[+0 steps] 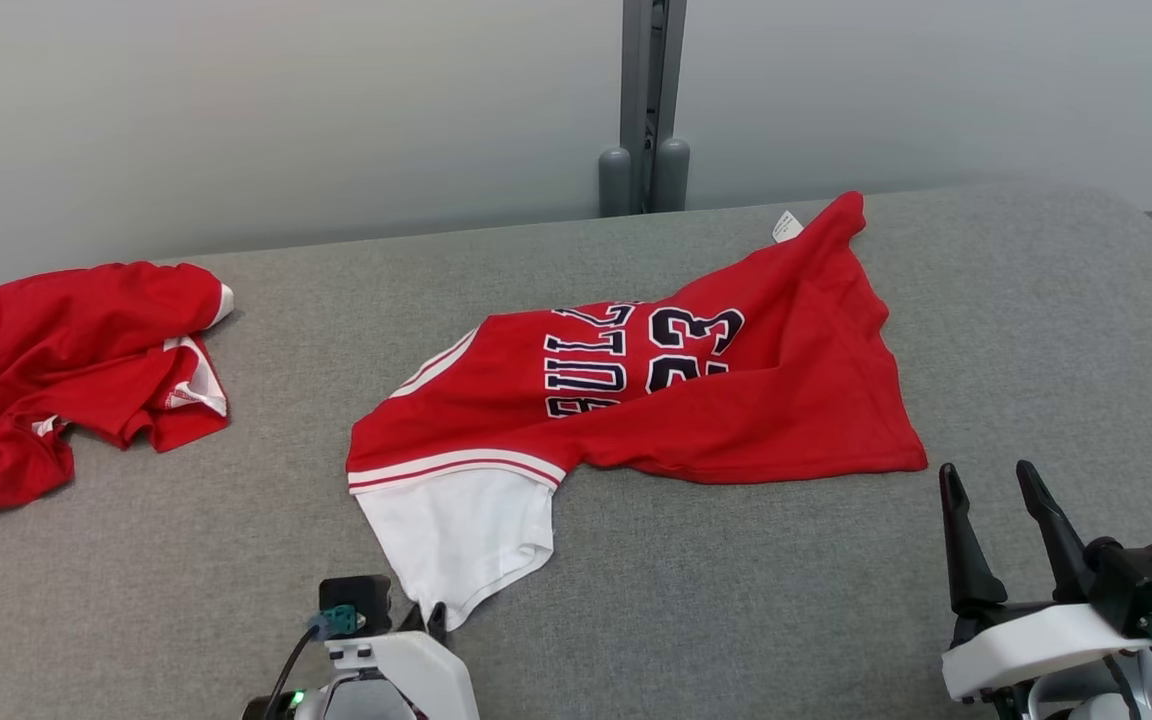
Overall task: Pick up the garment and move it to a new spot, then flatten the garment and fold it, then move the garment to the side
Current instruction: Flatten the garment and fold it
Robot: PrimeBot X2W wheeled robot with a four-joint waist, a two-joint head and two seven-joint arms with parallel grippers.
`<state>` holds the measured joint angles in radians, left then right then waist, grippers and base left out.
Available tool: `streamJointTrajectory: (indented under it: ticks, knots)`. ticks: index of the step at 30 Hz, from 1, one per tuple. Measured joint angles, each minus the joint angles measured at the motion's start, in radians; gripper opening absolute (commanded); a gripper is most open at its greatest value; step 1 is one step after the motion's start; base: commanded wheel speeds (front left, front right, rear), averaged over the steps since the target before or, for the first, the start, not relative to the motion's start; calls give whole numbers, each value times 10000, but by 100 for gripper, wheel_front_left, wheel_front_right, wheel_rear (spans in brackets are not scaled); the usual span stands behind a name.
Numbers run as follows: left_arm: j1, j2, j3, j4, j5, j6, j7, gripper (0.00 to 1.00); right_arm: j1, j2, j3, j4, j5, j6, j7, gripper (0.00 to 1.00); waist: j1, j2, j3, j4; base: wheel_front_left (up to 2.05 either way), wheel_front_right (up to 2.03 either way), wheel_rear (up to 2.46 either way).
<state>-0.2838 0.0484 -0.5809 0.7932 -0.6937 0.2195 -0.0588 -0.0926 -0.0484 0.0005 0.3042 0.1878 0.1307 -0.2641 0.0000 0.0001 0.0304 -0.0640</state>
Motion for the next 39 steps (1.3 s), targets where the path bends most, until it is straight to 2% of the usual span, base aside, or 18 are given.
streamJointTrajectory:
  ticks: [1,2,10,18,28,34,39]
  knots:
    - [-74,31,-105,75,-46,-31,-2,10,-4,0,-8,0,0,0,0,100,0,0,16,-17,0,0,0]
    - [-132,35,-217,113,-105,-58,-4,0,-7,2,-10,0,0,0,0,100,0,0,28,-30,0,0,0]
    - [-407,-27,-740,8,-734,-173,-897,0,-18,0,-261,217,-2,0,0,100,0,0,103,100,0,0,0]
    - [-557,174,-130,-307,-984,-151,-1812,0,-395,-2,-1419,1237,10,0,573,100,0,0,195,540,0,0,0]
    - [114,1005,803,-2385,-596,397,-2017,0,-1939,6,-2545,3384,-625,0,1802,100,0,0,506,1126,0,0,0]
    - [523,1266,1049,-3166,-453,646,-2027,0,-2601,6,-2487,4360,-520,0,1831,100,0,0,732,1419,0,0,0]
    - [642,1239,993,-3459,-387,723,-2027,0,-3153,8,-2309,5210,-236,0,1733,100,0,0,881,1611,0,0,0]
